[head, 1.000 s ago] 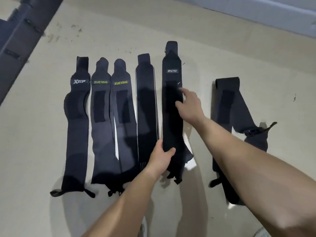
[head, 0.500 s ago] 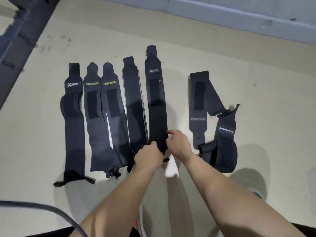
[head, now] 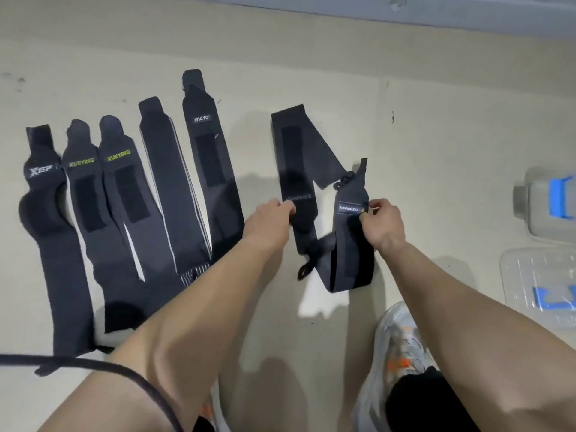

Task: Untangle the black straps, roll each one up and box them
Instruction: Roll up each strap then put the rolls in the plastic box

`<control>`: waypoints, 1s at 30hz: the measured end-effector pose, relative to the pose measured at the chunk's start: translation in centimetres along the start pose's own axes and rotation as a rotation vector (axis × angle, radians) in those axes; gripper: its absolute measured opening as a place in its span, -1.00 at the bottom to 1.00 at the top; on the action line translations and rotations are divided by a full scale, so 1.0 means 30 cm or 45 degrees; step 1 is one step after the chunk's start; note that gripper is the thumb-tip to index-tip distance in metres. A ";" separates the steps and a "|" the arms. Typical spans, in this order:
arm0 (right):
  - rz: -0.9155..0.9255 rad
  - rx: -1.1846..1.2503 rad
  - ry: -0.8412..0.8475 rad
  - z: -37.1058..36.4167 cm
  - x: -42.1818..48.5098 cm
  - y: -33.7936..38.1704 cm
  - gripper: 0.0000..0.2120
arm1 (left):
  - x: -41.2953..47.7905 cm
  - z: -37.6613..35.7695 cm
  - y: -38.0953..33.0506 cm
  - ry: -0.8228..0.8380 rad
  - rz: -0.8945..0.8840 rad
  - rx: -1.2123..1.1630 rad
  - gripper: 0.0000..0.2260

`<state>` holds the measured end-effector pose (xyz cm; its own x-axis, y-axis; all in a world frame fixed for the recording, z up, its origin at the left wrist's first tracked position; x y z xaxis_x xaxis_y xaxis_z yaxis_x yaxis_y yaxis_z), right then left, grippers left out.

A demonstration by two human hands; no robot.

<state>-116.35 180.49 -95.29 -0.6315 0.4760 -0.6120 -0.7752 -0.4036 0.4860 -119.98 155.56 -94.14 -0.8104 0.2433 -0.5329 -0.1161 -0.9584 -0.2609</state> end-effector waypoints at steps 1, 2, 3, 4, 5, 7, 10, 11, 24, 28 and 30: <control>-0.009 -0.009 0.032 -0.003 0.021 0.001 -0.59 | 0.029 0.002 -0.028 -0.039 -0.080 0.136 -0.56; -0.008 -0.011 0.060 -0.012 0.039 0.007 -0.54 | 0.056 0.002 -0.053 -0.070 -0.155 0.273 -0.50; -0.005 -0.010 0.086 -0.027 0.054 0.015 -0.48 | 0.081 -0.001 -0.072 -0.088 -0.226 0.398 -0.44; -0.009 -0.016 0.098 -0.044 0.070 0.019 -0.41 | 0.102 -0.008 -0.085 -0.092 -0.286 0.496 -0.39; -0.018 -0.041 0.093 -0.061 0.085 0.022 -0.35 | 0.122 -0.021 -0.092 -0.079 -0.336 0.571 -0.36; -0.056 -0.126 0.018 -0.080 0.104 0.029 -0.28 | 0.154 -0.050 -0.100 -0.042 -0.418 0.675 -0.35; -0.075 -0.119 -0.075 -0.095 0.129 0.016 -0.25 | 0.180 -0.067 -0.102 -0.069 -0.484 0.729 -0.35; -0.073 -0.091 -0.083 -0.097 0.136 0.009 -0.24 | 0.185 -0.067 -0.099 -0.079 -0.501 0.739 -0.35; 0.113 0.349 0.227 -0.016 0.090 -0.039 -0.78 | 0.130 -0.044 -0.104 0.052 -0.599 0.887 -0.34; 0.069 0.357 0.383 0.014 0.067 -0.049 -0.74 | 0.123 -0.030 -0.131 0.102 -0.507 0.947 -0.51; 0.058 0.324 0.398 0.035 0.062 -0.057 -0.74 | 0.112 -0.031 -0.142 0.048 -0.530 1.072 -0.58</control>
<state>-116.22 182.87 -96.60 -0.6608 0.1855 -0.7273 -0.7502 -0.1935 0.6322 -121.68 160.59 -95.57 -0.5929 0.5813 -0.5573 -0.7815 -0.5823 0.2240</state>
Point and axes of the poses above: each hand's wrist, its own x-axis towards the middle knuckle, its own z-axis out of the back of the hand, y = z × x, the point moved 6 cm from there along x, towards the middle knuckle, and after that the axes turned 5 degrees about x, right-handed, at the moved point
